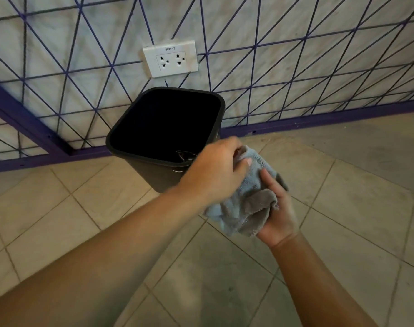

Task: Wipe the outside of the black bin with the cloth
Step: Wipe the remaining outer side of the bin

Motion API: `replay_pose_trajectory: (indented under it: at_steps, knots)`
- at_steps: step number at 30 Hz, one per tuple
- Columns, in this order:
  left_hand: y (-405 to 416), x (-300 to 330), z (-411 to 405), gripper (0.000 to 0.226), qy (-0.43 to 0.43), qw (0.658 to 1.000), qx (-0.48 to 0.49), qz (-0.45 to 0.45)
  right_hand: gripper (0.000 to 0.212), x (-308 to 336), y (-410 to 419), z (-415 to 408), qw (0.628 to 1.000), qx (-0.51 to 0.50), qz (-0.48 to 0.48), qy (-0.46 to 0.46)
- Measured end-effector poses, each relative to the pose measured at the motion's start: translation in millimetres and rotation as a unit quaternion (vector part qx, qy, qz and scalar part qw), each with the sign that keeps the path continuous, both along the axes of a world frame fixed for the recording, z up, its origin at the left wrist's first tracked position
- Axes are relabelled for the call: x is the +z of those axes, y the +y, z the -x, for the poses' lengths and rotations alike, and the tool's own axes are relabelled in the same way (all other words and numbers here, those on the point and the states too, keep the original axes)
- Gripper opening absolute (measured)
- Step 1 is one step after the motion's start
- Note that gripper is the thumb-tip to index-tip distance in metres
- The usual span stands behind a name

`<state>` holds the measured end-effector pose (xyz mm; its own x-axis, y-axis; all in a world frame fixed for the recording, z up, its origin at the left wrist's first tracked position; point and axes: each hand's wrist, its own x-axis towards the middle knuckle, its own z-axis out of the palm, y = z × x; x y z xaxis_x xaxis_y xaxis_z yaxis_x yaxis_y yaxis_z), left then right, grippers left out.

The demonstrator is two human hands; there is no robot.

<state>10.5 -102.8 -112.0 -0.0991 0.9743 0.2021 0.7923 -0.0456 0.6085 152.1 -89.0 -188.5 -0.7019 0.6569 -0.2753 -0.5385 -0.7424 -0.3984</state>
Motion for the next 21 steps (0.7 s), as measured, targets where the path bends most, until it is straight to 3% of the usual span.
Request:
replay_pose_trajectory:
  at_steps: [4,5,8,10,12,14,17,21]
  knots:
    - [1,28,38,0.031,0.121,0.989,0.032,-0.074,0.048,-2,15,-6,0.996,-0.047,0.02,-0.071]
    - [0,29,45,0.037,0.154,0.985,0.061,-0.053,0.048,-4,19,-5,0.994,-0.059,0.024,-0.093]
    - [-1,19,53,0.059,0.225,0.958,0.113,0.134,0.039,-5,23,4,0.987,-0.075,0.041,-0.133]
    - [-2,11,53,0.061,0.233,0.95,0.092,0.184,0.04,-6,22,25,0.981,-0.089,0.039,-0.166]
    - [-1,9,55,0.059,0.238,0.953,0.06,0.178,0.051,-9,16,57,0.97,-0.078,0.01,-0.23]
    - [0,8,55,0.055,0.265,0.948,0.03,0.176,0.07,-11,7,95,0.958,-0.055,-0.01,-0.282]
    - [2,6,58,0.05,0.265,0.951,0.015,0.157,0.102,-44,8,147,0.954,-0.088,0.0,-0.287]
    - [8,6,65,0.051,0.244,0.957,-0.01,0.158,0.083,-35,10,160,0.927,-0.195,0.063,-0.314]
